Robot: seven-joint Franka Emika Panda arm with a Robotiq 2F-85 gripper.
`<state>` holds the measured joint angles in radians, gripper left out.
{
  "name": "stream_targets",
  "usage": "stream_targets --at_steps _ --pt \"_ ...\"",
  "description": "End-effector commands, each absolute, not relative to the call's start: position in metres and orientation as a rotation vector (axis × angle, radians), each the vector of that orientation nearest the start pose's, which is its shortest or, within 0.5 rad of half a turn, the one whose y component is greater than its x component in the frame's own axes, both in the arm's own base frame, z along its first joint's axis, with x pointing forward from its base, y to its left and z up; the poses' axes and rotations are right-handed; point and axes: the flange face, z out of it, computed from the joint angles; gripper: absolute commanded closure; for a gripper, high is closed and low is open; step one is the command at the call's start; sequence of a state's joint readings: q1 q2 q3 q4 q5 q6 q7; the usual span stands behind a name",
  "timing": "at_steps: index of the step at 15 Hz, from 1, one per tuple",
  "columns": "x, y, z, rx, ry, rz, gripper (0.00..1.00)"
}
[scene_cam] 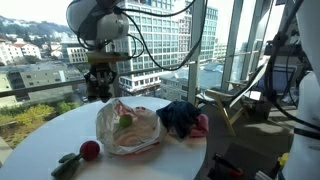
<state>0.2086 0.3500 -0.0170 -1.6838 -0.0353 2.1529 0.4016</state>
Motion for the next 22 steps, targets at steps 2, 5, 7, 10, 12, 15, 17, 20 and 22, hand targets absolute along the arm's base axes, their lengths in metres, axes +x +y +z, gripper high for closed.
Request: stream_targets --at_steps 2,5,7,10,12,15,17,20,22 --pt "0.563 0.114 0.441 -3.167 0.328 -0.080 0.87" --pt "0.521 0.108 0.441 -3.206 0.318 0.094 0.87" --pt "0.501 0.103 0.443 -3.216 0.353 0.094 0.87" --pt "0.486 0.092 0.433 -3.227 0.346 0.234 0.87" --pt "0.488 0.083 0.410 -3.211 0.286 0.367 0.87" --pt "0.505 0.068 0.365 -3.199 0.191 0.464 0.86" --pt "0.524 0.058 0.335 -3.238 0.201 0.430 0.86" --pt "0.565 0.037 0.294 -3.336 0.297 0.206 0.86" --pt "0.587 0.025 0.274 -3.365 0.394 0.046 0.86"
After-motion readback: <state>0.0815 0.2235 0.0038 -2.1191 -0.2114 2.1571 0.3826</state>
